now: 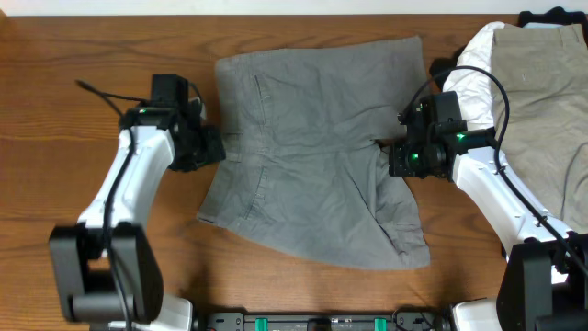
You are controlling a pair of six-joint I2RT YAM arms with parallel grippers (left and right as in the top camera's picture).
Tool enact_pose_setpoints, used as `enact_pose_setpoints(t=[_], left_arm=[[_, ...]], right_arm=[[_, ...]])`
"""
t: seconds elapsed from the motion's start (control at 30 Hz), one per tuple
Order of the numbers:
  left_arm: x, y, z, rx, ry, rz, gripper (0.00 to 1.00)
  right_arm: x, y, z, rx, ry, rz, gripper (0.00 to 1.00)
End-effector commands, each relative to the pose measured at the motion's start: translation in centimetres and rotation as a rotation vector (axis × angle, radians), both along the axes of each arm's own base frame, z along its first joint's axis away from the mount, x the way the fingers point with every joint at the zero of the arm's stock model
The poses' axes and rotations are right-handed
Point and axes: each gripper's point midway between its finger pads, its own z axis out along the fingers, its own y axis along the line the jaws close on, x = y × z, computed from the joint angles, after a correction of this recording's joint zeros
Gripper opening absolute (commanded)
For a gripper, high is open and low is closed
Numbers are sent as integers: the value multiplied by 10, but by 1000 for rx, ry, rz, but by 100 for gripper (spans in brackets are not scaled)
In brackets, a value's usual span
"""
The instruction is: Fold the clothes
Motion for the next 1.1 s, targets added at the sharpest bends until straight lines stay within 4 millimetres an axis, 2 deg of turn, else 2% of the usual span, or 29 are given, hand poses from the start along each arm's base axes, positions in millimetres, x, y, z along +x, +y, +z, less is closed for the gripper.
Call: enact_pose_setpoints(t=[0.0, 0.13, 0.27, 0.53, 0.6, 0.7, 0.9, 1.07], left_arm=[[-4, -18, -14, -97, 37, -77, 28], [-3, -25, -25, -131, 54, -97, 23], [3, -32, -34, -125, 33, -165, 22], [16, -64, -48, -207, -20, -264, 19], [19, -66, -56, -206, -19, -267, 13], [20, -64, -71, -200, 4, -261, 6], [11, -44, -112, -93, 125, -152, 6], [-2, -28, -144, -11, 230, -52, 6]], right_arm=[[1, -3, 2, -6, -4, -22, 1], [2, -2, 2, -6, -7, -22, 1], [1, -2, 2, -6, -6, -22, 1], [2, -2, 2, -6, -7, -22, 1], [2, -2, 2, -6, -7, -22, 1], [1, -2, 2, -6, -4, -22, 1], [0, -4, 2, -9, 1, -24, 1], [0, -28, -1, -63, 14, -85, 1]])
